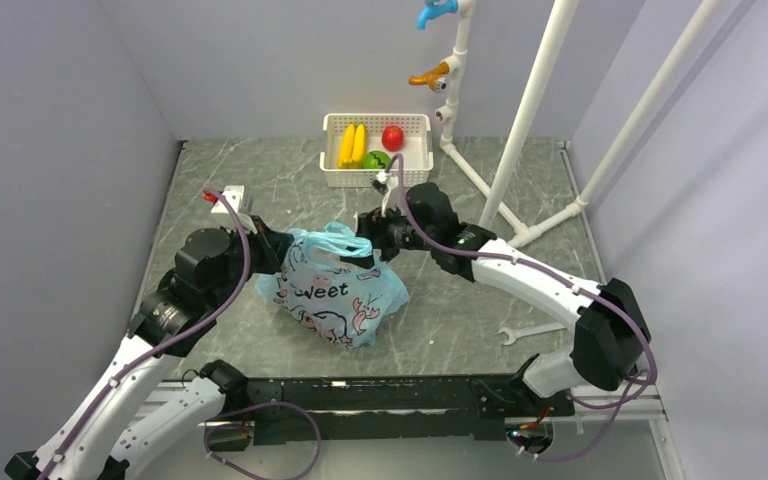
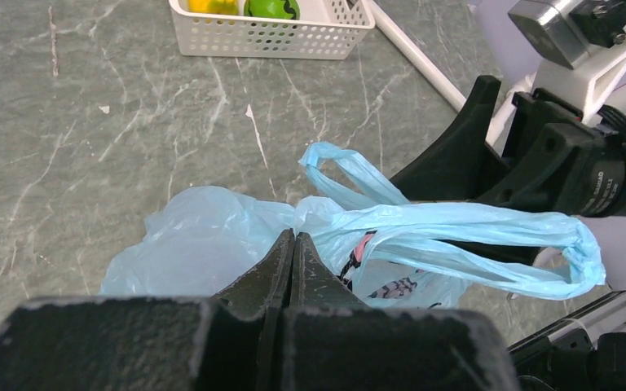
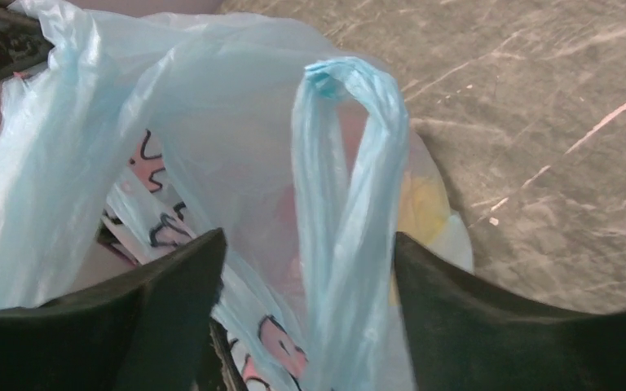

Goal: Take the fake fruits out of the plastic bag

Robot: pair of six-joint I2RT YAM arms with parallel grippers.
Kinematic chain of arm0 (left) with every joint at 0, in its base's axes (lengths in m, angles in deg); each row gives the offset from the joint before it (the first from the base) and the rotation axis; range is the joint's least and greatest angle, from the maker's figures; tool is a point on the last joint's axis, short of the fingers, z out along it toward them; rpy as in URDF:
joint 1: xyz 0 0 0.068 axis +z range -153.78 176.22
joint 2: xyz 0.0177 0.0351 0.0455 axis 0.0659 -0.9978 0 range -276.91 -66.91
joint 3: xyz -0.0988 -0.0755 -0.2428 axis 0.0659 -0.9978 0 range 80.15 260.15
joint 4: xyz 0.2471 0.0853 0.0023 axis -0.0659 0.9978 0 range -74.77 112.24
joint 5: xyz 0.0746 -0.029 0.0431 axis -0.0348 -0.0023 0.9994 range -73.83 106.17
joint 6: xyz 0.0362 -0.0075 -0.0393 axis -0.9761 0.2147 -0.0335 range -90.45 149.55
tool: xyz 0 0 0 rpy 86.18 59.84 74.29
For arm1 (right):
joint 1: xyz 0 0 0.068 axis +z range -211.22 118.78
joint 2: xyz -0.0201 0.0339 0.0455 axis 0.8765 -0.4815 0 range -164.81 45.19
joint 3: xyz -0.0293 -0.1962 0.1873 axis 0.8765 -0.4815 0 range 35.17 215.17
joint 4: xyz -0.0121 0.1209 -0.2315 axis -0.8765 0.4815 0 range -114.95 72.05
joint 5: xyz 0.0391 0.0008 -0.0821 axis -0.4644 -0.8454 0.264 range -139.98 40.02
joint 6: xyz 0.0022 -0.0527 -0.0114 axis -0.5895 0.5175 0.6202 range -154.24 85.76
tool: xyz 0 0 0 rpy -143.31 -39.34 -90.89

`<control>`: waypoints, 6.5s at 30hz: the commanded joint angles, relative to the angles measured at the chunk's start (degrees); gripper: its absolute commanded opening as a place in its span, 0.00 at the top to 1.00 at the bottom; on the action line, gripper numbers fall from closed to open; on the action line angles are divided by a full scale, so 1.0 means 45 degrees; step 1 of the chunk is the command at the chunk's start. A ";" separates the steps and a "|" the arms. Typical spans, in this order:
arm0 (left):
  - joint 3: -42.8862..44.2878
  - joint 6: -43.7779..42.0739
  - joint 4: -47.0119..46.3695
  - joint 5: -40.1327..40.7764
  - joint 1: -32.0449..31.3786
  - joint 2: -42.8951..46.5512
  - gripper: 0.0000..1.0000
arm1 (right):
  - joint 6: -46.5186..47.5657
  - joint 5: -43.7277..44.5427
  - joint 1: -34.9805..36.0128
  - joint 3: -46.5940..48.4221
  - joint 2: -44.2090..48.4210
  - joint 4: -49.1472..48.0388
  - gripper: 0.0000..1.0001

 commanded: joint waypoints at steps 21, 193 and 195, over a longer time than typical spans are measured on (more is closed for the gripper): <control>0.3330 -0.4361 0.2674 -0.3917 0.0070 -0.1340 0.08 | 0.0771 0.2872 0.1203 -0.1486 0.2630 -0.2772 1.00; -0.2707 -0.0968 -0.1458 -0.1147 0.0929 0.4627 1.00 | 0.2319 0.4323 0.4769 0.1769 -0.0291 -0.1108 0.49; -0.2620 -0.0824 -0.1146 -0.0902 0.0935 0.4612 1.00 | 0.2436 0.4503 0.4832 0.1685 -0.1090 -0.1499 0.60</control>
